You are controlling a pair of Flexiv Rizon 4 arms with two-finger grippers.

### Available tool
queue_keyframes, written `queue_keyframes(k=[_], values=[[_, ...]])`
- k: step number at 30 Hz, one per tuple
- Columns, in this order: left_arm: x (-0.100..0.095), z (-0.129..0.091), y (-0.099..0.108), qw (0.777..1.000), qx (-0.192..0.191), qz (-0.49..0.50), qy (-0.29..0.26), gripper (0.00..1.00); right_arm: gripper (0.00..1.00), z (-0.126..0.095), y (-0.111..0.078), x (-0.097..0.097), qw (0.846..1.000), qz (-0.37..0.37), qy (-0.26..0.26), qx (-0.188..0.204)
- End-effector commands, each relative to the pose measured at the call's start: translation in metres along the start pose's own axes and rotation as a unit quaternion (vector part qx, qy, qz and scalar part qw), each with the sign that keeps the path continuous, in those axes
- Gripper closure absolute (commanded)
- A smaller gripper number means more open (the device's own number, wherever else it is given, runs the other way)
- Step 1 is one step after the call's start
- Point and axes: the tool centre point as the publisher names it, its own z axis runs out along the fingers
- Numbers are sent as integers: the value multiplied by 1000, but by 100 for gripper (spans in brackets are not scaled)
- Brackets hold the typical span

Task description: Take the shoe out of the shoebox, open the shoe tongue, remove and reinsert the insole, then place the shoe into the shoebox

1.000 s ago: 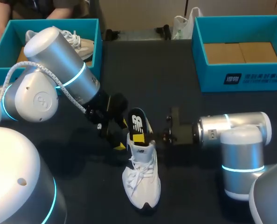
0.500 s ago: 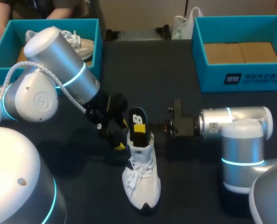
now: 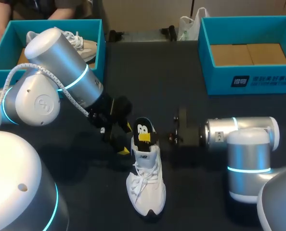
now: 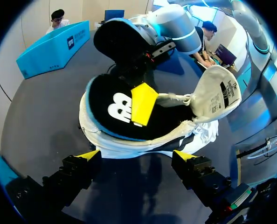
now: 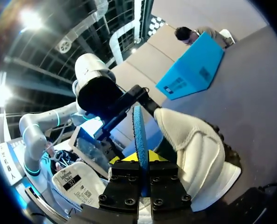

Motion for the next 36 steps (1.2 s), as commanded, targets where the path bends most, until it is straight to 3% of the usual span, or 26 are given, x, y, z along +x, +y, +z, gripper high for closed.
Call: queue_keyframes(k=[1, 5, 6, 7, 8, 11, 30, 34, 36], values=[[1, 0, 0, 1000, -1, 0, -1, 0, 100, -1, -17, 4, 1000, 5, -7, -12], [1, 0, 0, 1000, -1, 0, -1, 0, 100, -3, -18, 5, 1000, 5, -7, -17], [1, 0, 0, 1000, -1, 0, -1, 0, 86, -3, -16, 6, 1000, 1, -6, -19], [1, 0, 0, 1000, -1, 0, -1, 0, 65, -3, -14, 7, 1000, -3, -6, -21], [1, 0, 0, 1000, -1, 0, -1, 0, 54, -3, -12, 8, 1000, -8, -6, -22], [1, 0, 0, 1000, -1, 0, -1, 0, 51, -3, -4, 11, 999, -23, -5, -22], [1, 0, 0, 1000, -1, 0, -1, 0, 56, -1, 21, 19, 998, -59, -27, -7], [1, 0, 0, 1000, -1, 0, -1, 0, 66, -2, 24, 17, 998, -56, -39, -6], [1, 0, 0, 1000, -1, 0, -1, 0, 90, -2, 24, 14, 998, -53, -46, -5]])
